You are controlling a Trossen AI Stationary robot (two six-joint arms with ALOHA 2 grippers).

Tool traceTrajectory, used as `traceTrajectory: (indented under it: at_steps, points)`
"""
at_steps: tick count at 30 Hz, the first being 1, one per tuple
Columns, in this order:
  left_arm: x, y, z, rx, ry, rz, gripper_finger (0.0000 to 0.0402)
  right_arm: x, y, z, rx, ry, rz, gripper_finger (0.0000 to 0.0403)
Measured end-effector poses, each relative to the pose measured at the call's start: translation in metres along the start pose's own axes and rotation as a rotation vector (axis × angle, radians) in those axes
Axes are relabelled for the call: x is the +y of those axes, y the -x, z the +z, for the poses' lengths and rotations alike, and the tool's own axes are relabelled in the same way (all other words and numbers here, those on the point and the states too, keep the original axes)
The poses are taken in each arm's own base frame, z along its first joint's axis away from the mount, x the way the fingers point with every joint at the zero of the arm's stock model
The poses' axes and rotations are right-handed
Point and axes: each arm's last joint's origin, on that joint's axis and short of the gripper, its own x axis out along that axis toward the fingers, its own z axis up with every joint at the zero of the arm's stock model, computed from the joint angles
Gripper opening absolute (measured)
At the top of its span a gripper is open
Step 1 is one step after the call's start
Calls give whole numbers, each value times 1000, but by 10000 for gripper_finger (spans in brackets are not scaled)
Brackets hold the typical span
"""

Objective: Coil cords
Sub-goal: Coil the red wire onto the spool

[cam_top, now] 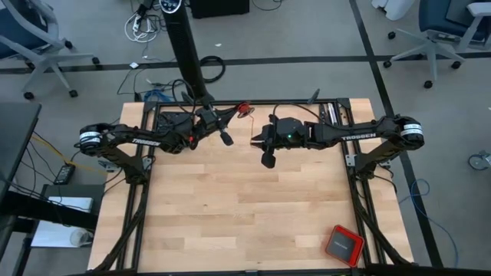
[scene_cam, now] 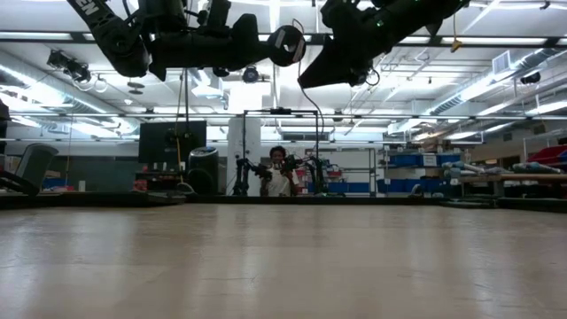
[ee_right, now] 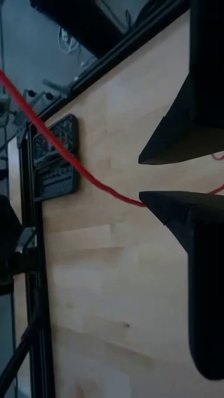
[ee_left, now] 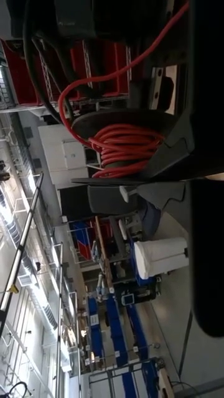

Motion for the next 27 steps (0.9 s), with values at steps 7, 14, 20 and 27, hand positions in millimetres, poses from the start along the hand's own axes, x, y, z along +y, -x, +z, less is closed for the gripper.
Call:
traceTrajectory:
  at_steps: [7,14,20,27]
  points:
    - [0,0,0,0,-2,2,0,1,0,2,-20,-2,54,79]
    - [0,0,0,0,-2,1,0,1,0,1,-13,-1,67,78]
    - [0,0,0,0,-2,1,0,1,0,3,-32,17,58,75]
    - [0,0,0,0,-1,1,0,1,0,4,-41,22,51,75]
